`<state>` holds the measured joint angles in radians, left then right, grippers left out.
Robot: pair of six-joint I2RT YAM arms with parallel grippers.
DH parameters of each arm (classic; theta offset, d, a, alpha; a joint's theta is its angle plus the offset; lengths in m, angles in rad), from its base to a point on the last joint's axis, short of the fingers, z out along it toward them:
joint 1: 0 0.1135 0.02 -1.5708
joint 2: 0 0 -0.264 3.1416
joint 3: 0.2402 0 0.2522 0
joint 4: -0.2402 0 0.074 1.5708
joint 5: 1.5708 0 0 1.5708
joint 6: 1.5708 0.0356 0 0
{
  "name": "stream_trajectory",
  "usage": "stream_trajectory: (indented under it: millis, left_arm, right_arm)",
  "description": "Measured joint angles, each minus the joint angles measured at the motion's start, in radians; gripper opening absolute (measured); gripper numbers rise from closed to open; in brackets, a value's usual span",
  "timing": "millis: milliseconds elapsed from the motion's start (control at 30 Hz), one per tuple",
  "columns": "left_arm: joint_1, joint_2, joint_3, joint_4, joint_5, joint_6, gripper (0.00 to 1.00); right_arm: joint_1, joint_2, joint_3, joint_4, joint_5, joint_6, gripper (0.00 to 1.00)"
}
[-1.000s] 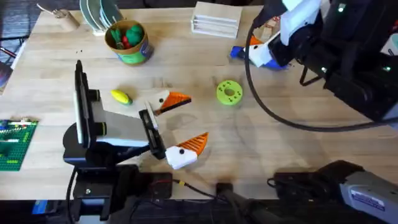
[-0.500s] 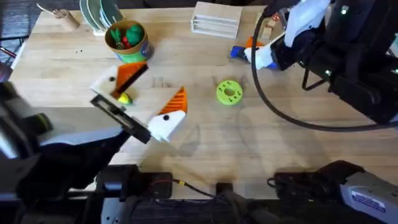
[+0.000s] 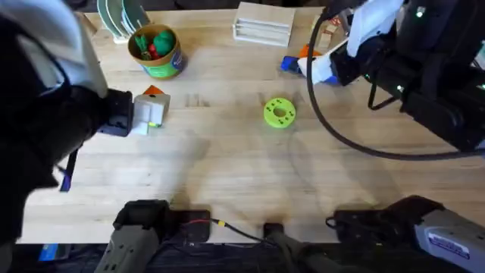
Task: Pick up the gripper from the table and insert it into the empty holder that is missing its gripper. Then pick up a screw, insert it into the mounting hole, and use the screwdriver to tighten it. Finally, clean up the table by picking up the vegetable and placing it into the bucket.
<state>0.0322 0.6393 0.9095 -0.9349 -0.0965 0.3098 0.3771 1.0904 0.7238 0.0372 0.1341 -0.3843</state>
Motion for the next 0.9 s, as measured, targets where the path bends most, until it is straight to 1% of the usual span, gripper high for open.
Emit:
stream_trajectory:
  millis: [67,100,133,200,267,333,400,500,633,700,733,833,900]
  left_arm:
    - [0.000,0.115,0.009,-0.005,-0.057,0.007,0.990]
    - [0.000,0.158,0.009,-0.006,-0.074,0.001,0.990]
    - [0.000,0.216,0.009,-0.009,-0.090,-0.021,0.990]
    - [0.000,0.295,0.010,-0.018,-0.110,-0.085,0.990]
    - [0.000,0.357,0.010,-0.031,-0.123,-0.178,0.990]
    - [0.004,0.403,0.010,-0.035,-0.131,-0.287,0.990]
    - [0.015,0.432,0.014,-0.035,-0.133,-0.369,0.990]
    - [0.034,0.476,0.023,-0.021,-0.132,-0.459,0.990]
    - [0.049,0.541,0.028,-0.006,-0.124,-0.522,0.990]
    - [0.062,0.580,0.028,0.003,-0.121,-0.571,0.990]
    - [0.070,0.596,0.028,0.008,-0.120,-0.602,0.990]
    - [0.112,0.650,0.028,0.030,-0.115,-0.724,0.990]
    - [0.143,0.681,0.028,0.051,-0.113,-0.781,0.990]
  right_arm:
    - [0.000,0.000,0.000,0.000,0.000,0.000,0.991]
    - [0.000,0.000,0.000,-0.001,0.000,0.001,0.991]
    - [0.000,0.000,0.000,-0.001,0.000,0.002,0.992]
    - [0.000,0.000,0.000,-0.011,0.000,0.003,0.991]
    - [0.000,0.000,0.000,-0.030,0.000,0.004,0.991]
    - [0.000,0.000,0.000,-0.043,0.000,0.003,0.991]
    - [0.000,0.000,0.000,-0.053,0.000,0.004,0.991]
    - [0.000,0.000,0.000,-0.055,0.000,0.004,0.991]
    - [0.000,0.000,0.000,-0.055,0.000,0.004,0.991]
    - [0.000,0.000,0.000,-0.055,0.000,0.004,0.992]
    - [0.000,0.000,0.000,-0.055,0.000,0.004,0.991]
    - [0.000,0.000,0.000,-0.055,0.000,0.004,0.991]
    - [0.000,0.000,0.000,-0.055,0.000,0.004,0.991]
